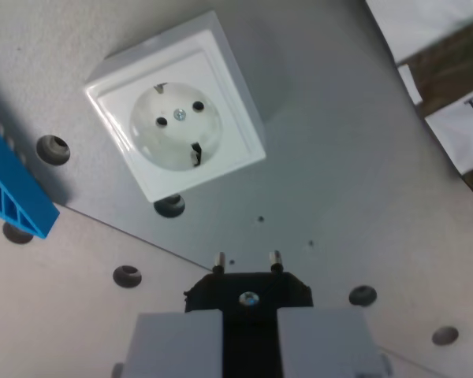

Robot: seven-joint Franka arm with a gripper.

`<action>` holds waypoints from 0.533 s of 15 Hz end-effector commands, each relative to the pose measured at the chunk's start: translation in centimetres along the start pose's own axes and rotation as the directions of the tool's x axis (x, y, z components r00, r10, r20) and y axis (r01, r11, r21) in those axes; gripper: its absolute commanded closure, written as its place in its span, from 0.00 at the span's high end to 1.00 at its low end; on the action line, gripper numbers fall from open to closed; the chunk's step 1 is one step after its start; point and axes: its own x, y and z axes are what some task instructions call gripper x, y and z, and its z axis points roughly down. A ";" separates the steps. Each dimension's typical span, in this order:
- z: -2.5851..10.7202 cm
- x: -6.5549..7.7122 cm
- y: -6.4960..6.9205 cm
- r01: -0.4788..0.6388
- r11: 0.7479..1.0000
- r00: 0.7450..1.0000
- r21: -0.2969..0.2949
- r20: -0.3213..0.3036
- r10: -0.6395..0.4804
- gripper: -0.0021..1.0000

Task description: Move above the white socket

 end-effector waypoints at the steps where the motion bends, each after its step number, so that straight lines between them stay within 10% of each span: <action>1: 1.7 0.2 -0.6 0.228 0.972 0.969 -0.053 -0.090 -0.232 0.00; 8: 4.2 0.9 -1.7 0.274 0.959 0.957 -0.072 -0.080 -0.279 0.00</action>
